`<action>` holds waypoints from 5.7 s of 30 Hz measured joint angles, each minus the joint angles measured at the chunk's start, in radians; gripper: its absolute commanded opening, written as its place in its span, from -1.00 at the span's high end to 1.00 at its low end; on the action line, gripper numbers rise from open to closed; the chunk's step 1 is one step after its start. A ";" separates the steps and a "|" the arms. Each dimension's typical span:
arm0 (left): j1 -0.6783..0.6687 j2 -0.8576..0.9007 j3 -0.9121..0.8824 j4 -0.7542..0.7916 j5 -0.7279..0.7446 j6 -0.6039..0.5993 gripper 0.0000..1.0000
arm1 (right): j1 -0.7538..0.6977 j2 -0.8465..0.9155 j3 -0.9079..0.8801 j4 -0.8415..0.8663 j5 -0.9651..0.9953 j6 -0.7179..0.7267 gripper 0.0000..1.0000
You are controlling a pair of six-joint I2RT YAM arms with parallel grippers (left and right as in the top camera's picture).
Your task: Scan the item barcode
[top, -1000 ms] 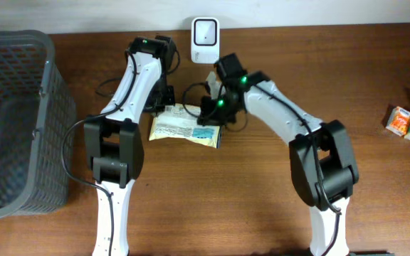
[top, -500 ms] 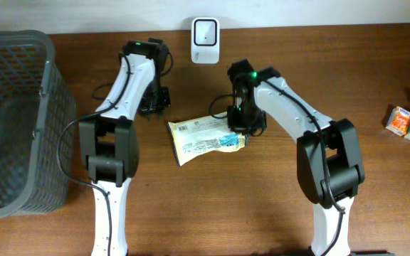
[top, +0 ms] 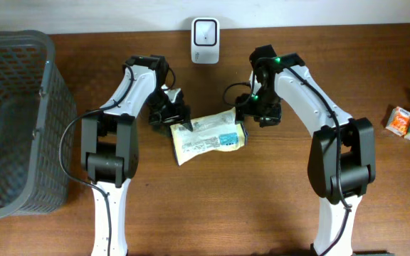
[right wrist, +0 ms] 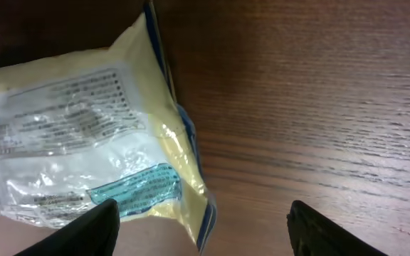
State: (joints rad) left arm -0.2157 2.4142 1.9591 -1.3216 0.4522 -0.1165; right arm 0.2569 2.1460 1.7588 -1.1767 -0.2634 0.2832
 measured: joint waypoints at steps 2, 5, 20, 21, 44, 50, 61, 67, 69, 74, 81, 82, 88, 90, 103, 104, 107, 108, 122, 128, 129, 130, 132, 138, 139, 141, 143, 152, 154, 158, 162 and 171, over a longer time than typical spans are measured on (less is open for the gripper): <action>0.000 0.000 -0.011 0.036 0.011 0.001 1.00 | 0.000 0.000 0.000 -0.001 -0.001 -0.003 -0.50; 0.002 -0.004 -0.014 0.068 0.032 0.005 1.00 | 0.000 0.000 0.000 -0.001 -0.001 -0.004 -0.50; 0.052 0.018 0.773 -0.276 -1.027 -0.142 1.00 | 0.000 0.001 -0.153 0.111 -0.008 -0.006 -0.49; 0.051 0.018 0.776 -0.288 -1.079 -0.141 1.00 | 0.000 0.001 -0.157 0.119 -0.008 -0.006 -0.49; -0.460 0.021 0.486 -0.251 -0.782 -0.227 0.00 | -0.373 0.005 0.645 -0.514 -0.014 -0.181 -0.71; -0.435 0.023 0.534 -0.320 -0.573 -0.225 -0.06 | -0.379 0.002 0.658 -0.516 -0.020 -0.191 -0.68; 0.067 0.030 0.753 -0.218 -0.565 -0.229 -0.24 | -0.018 0.004 0.358 -0.132 -0.057 -0.254 -0.56; 0.150 0.031 0.753 -0.211 -0.592 -0.282 -0.98 | 0.275 0.017 0.041 0.350 0.100 -0.385 -0.90; 0.154 0.031 0.753 -0.225 -0.595 -0.289 -0.98 | 0.323 0.017 -0.005 0.423 0.137 -0.431 -0.90; 0.159 0.031 0.753 -0.225 -0.598 -0.297 -0.98 | 0.358 0.017 -0.088 0.535 0.173 -0.503 -0.42; 0.173 0.031 0.753 -0.229 -0.599 -0.296 -0.98 | 0.358 0.037 -0.119 0.542 0.189 -0.516 0.92; 0.173 0.031 0.753 -0.227 -0.599 -0.297 -0.99 | 0.358 0.037 -0.119 0.547 0.197 -0.513 0.92; 0.173 0.031 0.753 -0.225 -0.599 -0.297 -0.98 | 0.347 0.037 -0.118 0.580 0.290 -0.347 0.92; 0.173 0.031 0.753 -0.225 -0.599 -0.297 -0.98 | 0.324 0.037 -0.103 0.579 0.295 -0.305 0.92; 0.173 0.031 0.753 -0.225 -0.599 -0.297 -0.98 | 0.260 0.024 0.023 0.413 0.341 -0.305 -0.45; 0.173 0.031 0.753 -0.225 -0.599 -0.297 -0.98 | 0.261 0.024 0.021 0.417 0.340 -0.304 -0.46; 0.173 0.031 0.753 -0.225 -0.599 -0.297 -0.98 | 0.261 0.024 0.019 0.482 0.336 -0.301 -0.45; 0.173 0.031 0.753 -0.225 -0.599 -0.297 -0.98 | 0.261 0.024 0.019 0.497 0.333 -0.302 -0.45; 0.173 0.031 0.753 -0.225 -0.599 -0.297 -0.98 | 0.259 0.146 0.039 0.516 0.352 -0.256 0.92; 0.173 0.031 0.753 -0.226 -0.599 -0.297 -0.98 | 0.259 0.148 0.190 0.469 0.387 -0.258 0.92; 0.173 0.031 0.753 -0.225 -0.599 -0.297 -0.98 | 0.259 0.147 0.244 0.472 0.406 -0.266 0.92; 0.173 0.031 0.753 -0.225 -0.599 -0.297 -0.98 | 0.259 0.146 0.277 0.474 0.418 -0.267 0.92; 0.173 0.031 0.753 -0.225 -0.599 -0.297 -0.98 | 0.257 0.137 0.342 0.506 0.466 -0.283 0.92; 0.173 0.031 0.753 -0.224 -0.599 -0.297 -0.98 | 0.250 0.137 0.362 0.872 0.578 -0.441 0.92; 0.173 0.031 0.753 -0.223 -0.599 -0.297 -0.98 | 0.246 0.137 0.363 0.903 0.582 -0.452 0.92; 0.173 0.031 0.753 -0.223 -0.599 -0.297 -0.98 | 0.223 0.159 0.366 0.990 0.586 -0.472 0.92; 0.173 0.031 0.753 -0.222 -0.599 -0.297 -0.98 | 0.201 0.193 0.366 1.038 0.589 -0.478 0.92; 0.173 0.031 0.753 -0.223 -0.599 -0.297 -0.98 | 0.175 0.292 0.366 1.192 0.571 -0.487 0.92; 0.173 0.031 0.753 -0.223 -0.599 -0.297 -0.98 | 0.175 0.292 0.365 1.192 0.640 -0.466 0.92; 0.173 0.031 0.753 -0.223 -0.599 -0.297 -0.98 | 0.133 0.242 0.365 1.089 0.707 -0.338 0.92; 0.173 0.031 0.753 -0.224 -0.599 -0.298 -0.98 | -0.026 0.124 0.371 0.865 0.807 -0.225 0.92; 0.173 0.031 0.753 -0.223 -0.599 -0.300 -0.98 | -0.476 0.089 0.378 0.155 1.042 0.257 0.92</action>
State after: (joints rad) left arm -0.0425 2.4447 2.7121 -1.5444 -0.1463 -0.4168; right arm -0.2192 2.2345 2.1368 -1.0218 0.7784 0.5404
